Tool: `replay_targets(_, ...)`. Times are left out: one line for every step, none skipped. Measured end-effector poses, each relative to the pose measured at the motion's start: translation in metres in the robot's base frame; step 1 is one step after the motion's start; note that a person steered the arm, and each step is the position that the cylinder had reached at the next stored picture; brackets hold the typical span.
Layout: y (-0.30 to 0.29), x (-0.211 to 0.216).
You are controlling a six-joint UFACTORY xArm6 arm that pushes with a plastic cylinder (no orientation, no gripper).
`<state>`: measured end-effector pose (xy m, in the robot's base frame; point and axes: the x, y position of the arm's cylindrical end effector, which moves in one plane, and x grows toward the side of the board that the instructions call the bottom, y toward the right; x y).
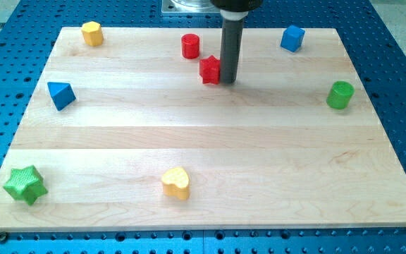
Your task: Push the yellow heart diagonally to the top right side of the green star
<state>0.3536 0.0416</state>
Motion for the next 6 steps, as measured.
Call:
replay_targets(0.045,-0.013)
replay_targets(0.04,0.117)
replay_targets(-0.021,0.224)
replay_targets(-0.053,0.233)
replay_targets(-0.116,0.209)
replay_targets(-0.097,0.16)
